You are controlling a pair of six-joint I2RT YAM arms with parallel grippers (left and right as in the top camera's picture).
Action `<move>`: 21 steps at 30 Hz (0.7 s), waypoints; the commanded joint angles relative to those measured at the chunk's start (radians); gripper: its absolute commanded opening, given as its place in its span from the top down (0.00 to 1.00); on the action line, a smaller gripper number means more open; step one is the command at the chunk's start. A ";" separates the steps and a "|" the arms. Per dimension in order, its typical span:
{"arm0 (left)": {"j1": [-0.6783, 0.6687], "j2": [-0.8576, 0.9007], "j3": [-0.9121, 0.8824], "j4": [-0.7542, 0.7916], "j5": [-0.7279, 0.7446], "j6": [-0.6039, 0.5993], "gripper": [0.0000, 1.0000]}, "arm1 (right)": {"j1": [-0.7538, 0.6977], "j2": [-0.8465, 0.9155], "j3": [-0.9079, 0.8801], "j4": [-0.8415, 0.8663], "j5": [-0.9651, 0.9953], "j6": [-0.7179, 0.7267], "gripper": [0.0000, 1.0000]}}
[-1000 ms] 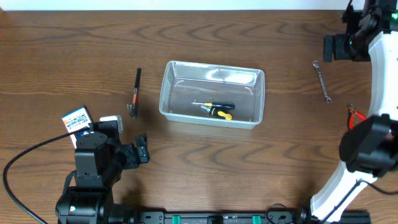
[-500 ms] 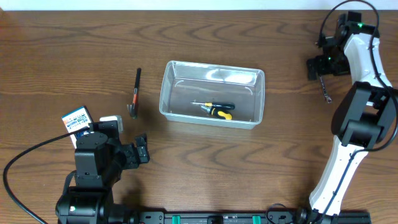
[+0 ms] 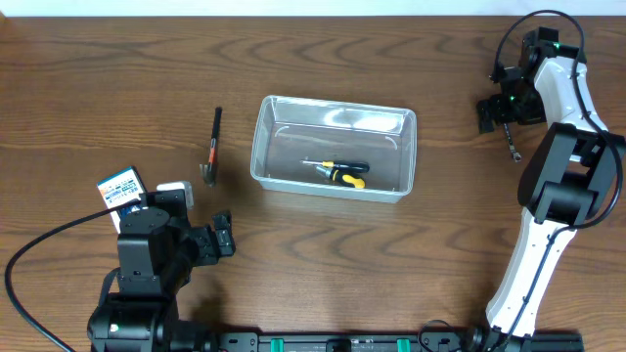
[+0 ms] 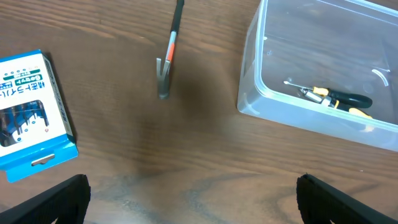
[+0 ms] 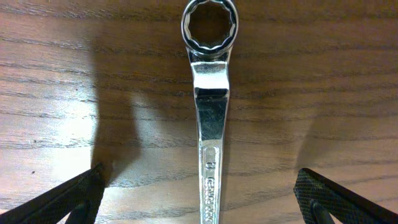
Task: Pack container
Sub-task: 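Move the right gripper over the silver wrench and lower onto it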
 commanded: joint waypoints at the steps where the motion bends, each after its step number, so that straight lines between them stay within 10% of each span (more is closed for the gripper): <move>1: 0.004 0.003 0.019 -0.003 -0.011 -0.010 0.02 | -0.002 0.049 0.007 0.005 -0.004 -0.026 0.01; 21: 0.004 0.003 0.019 -0.003 -0.011 -0.010 0.02 | -0.016 0.051 0.004 -0.017 -0.073 -0.018 0.01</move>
